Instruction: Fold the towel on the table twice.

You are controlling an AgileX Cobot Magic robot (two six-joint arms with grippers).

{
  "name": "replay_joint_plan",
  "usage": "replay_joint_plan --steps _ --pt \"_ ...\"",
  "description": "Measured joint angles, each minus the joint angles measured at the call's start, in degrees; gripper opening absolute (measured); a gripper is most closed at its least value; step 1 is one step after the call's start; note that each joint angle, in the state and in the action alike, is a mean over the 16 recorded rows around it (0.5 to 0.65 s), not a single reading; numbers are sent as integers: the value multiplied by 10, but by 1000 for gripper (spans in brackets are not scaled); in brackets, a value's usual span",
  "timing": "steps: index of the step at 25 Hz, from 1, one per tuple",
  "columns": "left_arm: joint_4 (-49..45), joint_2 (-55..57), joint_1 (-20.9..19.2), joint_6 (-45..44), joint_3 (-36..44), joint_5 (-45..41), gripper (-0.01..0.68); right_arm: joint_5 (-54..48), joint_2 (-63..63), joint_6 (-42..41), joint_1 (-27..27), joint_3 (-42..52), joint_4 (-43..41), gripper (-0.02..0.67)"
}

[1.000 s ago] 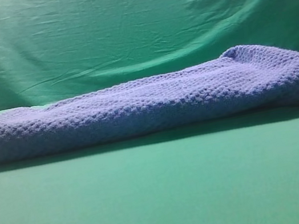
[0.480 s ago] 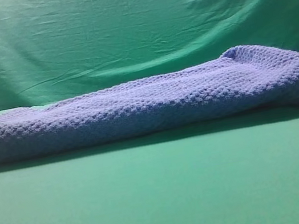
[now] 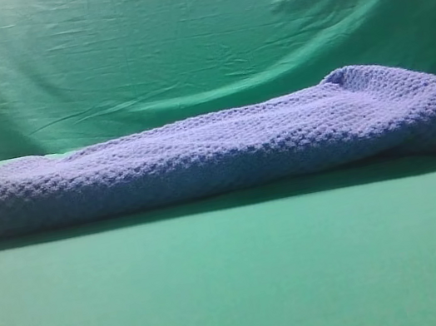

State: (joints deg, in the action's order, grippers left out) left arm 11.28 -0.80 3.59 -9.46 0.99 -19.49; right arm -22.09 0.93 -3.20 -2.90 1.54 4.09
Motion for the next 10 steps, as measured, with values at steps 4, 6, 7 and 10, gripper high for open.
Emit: replay_joint_plan --steps 4,6,7,10 --pt "0 0 0 0 0 0 0 0 0 0 0 0 0 0" --pt "0 0 0 0 0 0 0 0 0 0 1 0 0 0" --pt "0 0 0 0 0 0 0 0 0 0 1 0 0 0" --pt "0 0 0 0 0 0 0 0 0 0 1 0 0 0"
